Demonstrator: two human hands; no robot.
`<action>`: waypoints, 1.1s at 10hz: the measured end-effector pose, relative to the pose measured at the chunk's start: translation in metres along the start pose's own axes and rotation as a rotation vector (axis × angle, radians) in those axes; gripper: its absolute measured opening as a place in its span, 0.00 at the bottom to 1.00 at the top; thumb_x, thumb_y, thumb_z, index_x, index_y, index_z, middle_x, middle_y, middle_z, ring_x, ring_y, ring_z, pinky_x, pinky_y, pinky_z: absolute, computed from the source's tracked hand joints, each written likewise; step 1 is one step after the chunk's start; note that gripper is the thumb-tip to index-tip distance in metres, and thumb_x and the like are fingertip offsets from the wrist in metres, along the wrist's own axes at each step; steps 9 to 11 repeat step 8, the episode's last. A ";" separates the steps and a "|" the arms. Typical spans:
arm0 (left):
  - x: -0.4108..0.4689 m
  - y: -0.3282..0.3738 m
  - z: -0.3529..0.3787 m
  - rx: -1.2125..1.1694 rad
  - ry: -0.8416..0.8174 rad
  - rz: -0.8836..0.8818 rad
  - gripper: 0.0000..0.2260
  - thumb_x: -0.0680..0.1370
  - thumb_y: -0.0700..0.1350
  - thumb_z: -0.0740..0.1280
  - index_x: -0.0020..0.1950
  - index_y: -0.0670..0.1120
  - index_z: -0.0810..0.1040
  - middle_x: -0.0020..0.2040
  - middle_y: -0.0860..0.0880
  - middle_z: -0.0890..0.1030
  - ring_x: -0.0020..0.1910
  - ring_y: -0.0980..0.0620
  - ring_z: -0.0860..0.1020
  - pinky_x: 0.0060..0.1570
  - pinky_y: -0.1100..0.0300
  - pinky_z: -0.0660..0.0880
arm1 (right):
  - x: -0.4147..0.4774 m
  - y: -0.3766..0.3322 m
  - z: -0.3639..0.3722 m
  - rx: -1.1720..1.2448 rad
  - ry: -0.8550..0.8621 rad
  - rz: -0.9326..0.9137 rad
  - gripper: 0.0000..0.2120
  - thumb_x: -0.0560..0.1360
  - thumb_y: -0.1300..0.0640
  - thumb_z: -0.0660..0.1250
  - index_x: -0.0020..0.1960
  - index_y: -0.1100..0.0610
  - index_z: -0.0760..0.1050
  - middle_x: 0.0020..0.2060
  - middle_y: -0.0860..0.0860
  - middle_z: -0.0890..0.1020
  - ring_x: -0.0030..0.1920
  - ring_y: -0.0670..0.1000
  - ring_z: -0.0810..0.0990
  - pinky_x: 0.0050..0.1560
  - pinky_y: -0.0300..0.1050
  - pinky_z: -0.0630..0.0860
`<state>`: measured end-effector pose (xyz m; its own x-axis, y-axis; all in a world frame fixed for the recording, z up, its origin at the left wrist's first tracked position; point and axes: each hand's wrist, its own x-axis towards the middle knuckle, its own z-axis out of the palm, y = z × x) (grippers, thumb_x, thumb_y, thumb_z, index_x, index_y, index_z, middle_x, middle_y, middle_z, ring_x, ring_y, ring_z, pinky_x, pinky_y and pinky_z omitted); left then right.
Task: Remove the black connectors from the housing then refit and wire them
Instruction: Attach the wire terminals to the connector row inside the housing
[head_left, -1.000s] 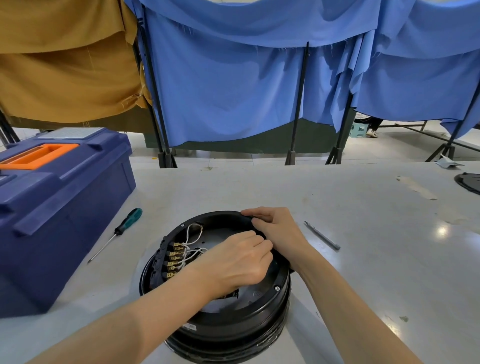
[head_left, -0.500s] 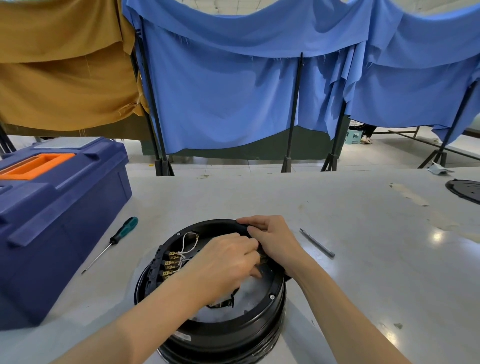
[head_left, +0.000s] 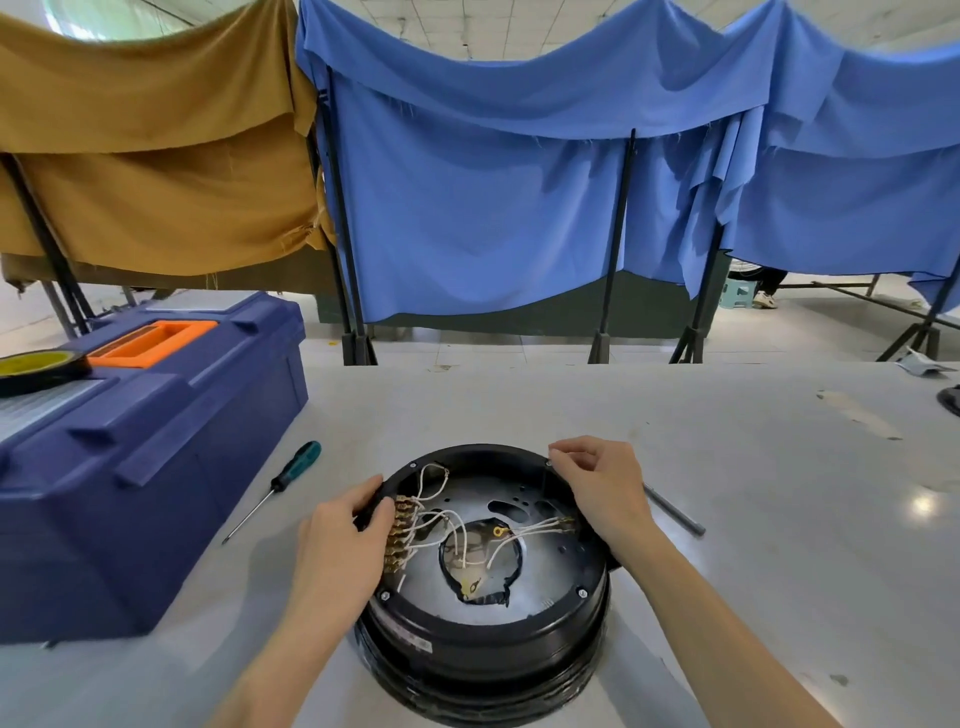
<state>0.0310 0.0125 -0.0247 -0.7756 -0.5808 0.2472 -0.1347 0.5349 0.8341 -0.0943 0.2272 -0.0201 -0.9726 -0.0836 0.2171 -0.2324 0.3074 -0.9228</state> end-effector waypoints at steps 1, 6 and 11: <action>0.001 0.003 0.007 -0.038 0.056 -0.014 0.15 0.79 0.44 0.66 0.65 0.46 0.78 0.58 0.49 0.82 0.44 0.56 0.78 0.49 0.59 0.71 | -0.002 0.000 -0.007 -0.064 -0.004 0.014 0.04 0.73 0.56 0.70 0.44 0.51 0.84 0.40 0.44 0.85 0.43 0.43 0.83 0.40 0.32 0.74; -0.002 0.009 0.014 -0.380 0.077 -0.177 0.11 0.81 0.49 0.62 0.52 0.50 0.83 0.42 0.60 0.83 0.45 0.59 0.78 0.46 0.61 0.73 | -0.013 0.002 -0.015 0.007 -0.070 0.001 0.13 0.80 0.59 0.62 0.62 0.53 0.79 0.52 0.43 0.82 0.57 0.45 0.79 0.56 0.37 0.73; -0.008 -0.015 0.002 -0.320 0.164 -0.257 0.13 0.80 0.49 0.63 0.52 0.45 0.85 0.47 0.46 0.84 0.46 0.50 0.77 0.51 0.59 0.70 | -0.030 -0.027 -0.050 -0.008 0.020 -0.143 0.11 0.78 0.60 0.66 0.47 0.45 0.82 0.46 0.40 0.85 0.54 0.42 0.81 0.46 0.29 0.74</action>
